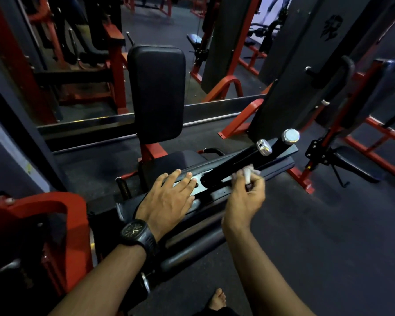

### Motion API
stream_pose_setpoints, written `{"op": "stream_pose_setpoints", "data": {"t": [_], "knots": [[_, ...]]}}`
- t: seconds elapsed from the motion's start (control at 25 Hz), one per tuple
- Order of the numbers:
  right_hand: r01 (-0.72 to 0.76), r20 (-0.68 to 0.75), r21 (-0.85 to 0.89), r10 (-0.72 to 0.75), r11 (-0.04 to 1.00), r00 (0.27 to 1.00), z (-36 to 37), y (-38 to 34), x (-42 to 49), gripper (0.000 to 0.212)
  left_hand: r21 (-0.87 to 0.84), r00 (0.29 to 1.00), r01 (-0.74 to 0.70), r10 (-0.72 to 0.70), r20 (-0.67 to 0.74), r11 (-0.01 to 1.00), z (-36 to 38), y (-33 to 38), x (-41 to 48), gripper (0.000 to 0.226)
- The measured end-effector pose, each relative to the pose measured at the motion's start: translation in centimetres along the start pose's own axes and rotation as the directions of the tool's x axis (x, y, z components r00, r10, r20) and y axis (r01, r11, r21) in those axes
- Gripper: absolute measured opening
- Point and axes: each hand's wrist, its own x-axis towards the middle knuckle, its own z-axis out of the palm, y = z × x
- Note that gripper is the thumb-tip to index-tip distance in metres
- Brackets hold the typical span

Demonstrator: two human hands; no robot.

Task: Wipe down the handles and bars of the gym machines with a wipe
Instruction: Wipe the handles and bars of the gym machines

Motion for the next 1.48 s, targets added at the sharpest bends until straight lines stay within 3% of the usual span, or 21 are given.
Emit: {"op": "stream_pose_setpoints", "data": {"t": [0.16,0.28,0.48,0.6,0.72,0.84,1.04,1.12,1.16,1.2,1.24,1.28,1.32,1.36,1.48], "knots": [[0.022,0.048,0.017,-0.023,1.000,0.999,0.2,0.2,0.4,0.024,-0.018,1.000,0.003,-0.003,-0.001,1.000,0.2,0.0,0.0,0.051],[-0.028,0.021,0.130,0.025,0.991,0.999,0.2,0.4,1.1,0.026,-0.002,1.000,0.006,-0.006,-0.009,1.000,0.1,0.0,0.1,0.051],[-0.155,0.045,0.088,0.152,0.984,0.987,0.7,0.8,-0.6,0.016,-0.007,0.999,0.002,-0.003,-0.038,1.000,0.3,0.0,-0.1,0.051],[-0.096,-0.020,0.048,0.097,0.994,0.995,1.2,1.0,0.7,0.021,0.005,0.999,-0.001,0.001,-0.051,1.000,0.5,-0.1,0.1,0.050],[-0.093,0.077,0.009,0.093,0.996,0.993,0.9,0.6,0.9,0.030,0.005,0.999,-0.009,0.010,-0.053,1.000,0.6,0.0,0.0,0.050],[-0.093,0.038,0.058,0.091,0.994,0.995,0.6,0.8,0.9,0.024,0.006,0.998,-0.007,0.008,-0.061,1.000,0.6,-0.1,0.2,0.050],[-0.149,0.212,-0.216,0.195,0.965,0.958,-0.6,1.9,-1.4,0.024,0.009,0.998,0.000,0.000,-0.059,1.000,0.5,-0.1,0.1,0.050],[-0.030,0.243,-0.369,0.128,0.929,0.962,-1.9,1.1,-2.3,0.014,-0.003,0.999,-0.009,0.009,-0.045,1.000,0.6,-0.1,-0.1,0.050],[0.122,0.315,-0.408,0.015,0.905,0.949,-2.4,0.5,-2.8,0.007,-0.008,0.999,-0.007,0.007,-0.035,1.000,0.6,-0.1,-0.2,0.050],[0.346,0.426,-0.415,-0.156,0.841,0.891,-2.7,-0.3,-3.0,0.005,-0.013,1.000,0.000,-0.001,-0.025,1.000,0.6,-0.2,-0.2,0.049],[0.586,0.556,-0.418,-0.315,0.694,0.769,-3.0,-0.8,-2.7,0.014,-0.024,1.000,0.008,-0.009,-0.016,1.000,0.6,-0.3,-0.2,0.047],[0.793,0.694,-0.412,-0.409,0.450,0.593,-3.0,-1.1,-1.7,0.023,-0.039,1.000,0.013,-0.014,-0.012,0.999,0.6,-0.2,-0.1,0.044],[0.906,0.801,-0.380,-0.424,0.187,0.424,-2.6,-1.2,-0.4,0.030,-0.051,1.000,0.015,-0.016,-0.007,0.999,0.6,-0.2,-0.1,0.043],[0.939,0.873,-0.345,-0.368,-0.002,0.320,-2.1,-1.4,0.6,0.032,-0.052,1.000,0.016,-0.017,-0.005,0.999,0.6,-0.1,-0.1,0.044],[0.942,0.987,-0.123,-0.136,-0.313,0.084,-1.6,-0.9,1.7,0.039,-0.023,1.000,0.015,-0.016,-0.017,1.000,0.2,-0.2,-0.2,0.046]]}}
